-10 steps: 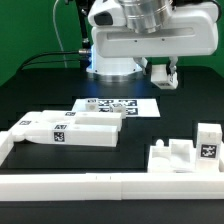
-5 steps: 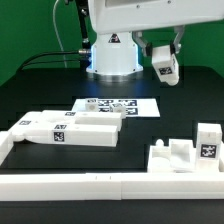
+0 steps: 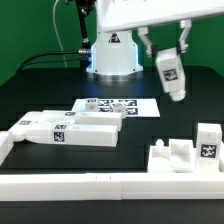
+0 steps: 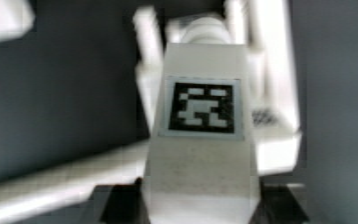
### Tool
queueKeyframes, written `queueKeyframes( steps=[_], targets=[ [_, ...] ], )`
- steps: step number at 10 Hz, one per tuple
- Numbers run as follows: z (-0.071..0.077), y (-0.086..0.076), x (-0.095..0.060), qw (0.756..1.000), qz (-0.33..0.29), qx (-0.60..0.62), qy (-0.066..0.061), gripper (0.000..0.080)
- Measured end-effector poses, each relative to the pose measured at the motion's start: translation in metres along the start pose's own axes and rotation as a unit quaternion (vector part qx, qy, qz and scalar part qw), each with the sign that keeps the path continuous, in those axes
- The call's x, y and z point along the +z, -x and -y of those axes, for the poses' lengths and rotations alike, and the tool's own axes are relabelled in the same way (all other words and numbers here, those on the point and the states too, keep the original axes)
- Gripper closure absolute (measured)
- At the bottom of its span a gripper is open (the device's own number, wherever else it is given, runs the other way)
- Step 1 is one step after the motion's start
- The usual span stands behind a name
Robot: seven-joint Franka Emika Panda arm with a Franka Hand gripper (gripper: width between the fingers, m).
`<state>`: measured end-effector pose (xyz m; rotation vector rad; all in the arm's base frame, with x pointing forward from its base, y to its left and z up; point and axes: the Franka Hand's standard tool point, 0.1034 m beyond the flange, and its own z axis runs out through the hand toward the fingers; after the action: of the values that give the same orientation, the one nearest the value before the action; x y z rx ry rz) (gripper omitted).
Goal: Assemble chair
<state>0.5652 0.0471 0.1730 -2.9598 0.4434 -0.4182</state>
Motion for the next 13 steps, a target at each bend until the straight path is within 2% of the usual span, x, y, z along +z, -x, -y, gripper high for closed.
queueKeyframes(
  steps=[1, 3, 4, 5, 6, 7, 8, 9, 10, 13],
  targets=[
    [-0.018, -0.018, 0.001, 0.999, -0.047, -0.024, 0.007, 0.0521],
    [-0.020, -0.035, 0.006, 0.991, -0.119, -0.058, 0.018, 0.0521],
    [-0.020, -0.035, 0.005, 0.985, -0.159, -0.058, 0.018, 0.0521],
    [-0.021, -0.030, 0.009, 0.985, -0.162, -0.062, 0.020, 0.0521],
    [-0.019, -0.031, 0.014, 0.985, -0.153, -0.076, 0.023, 0.0521],
    [-0.013, -0.037, 0.026, 0.985, -0.136, -0.104, 0.029, 0.0521],
    [-0.005, -0.054, 0.038, 0.983, -0.100, -0.149, 0.036, 0.0521],
    [0.008, -0.070, 0.049, 0.982, -0.073, -0.171, 0.040, 0.0521],
    [0.007, -0.076, 0.051, 0.977, -0.071, -0.197, 0.044, 0.0521],
    [0.005, -0.075, 0.052, 0.978, -0.071, -0.192, 0.044, 0.0521]
  ],
)
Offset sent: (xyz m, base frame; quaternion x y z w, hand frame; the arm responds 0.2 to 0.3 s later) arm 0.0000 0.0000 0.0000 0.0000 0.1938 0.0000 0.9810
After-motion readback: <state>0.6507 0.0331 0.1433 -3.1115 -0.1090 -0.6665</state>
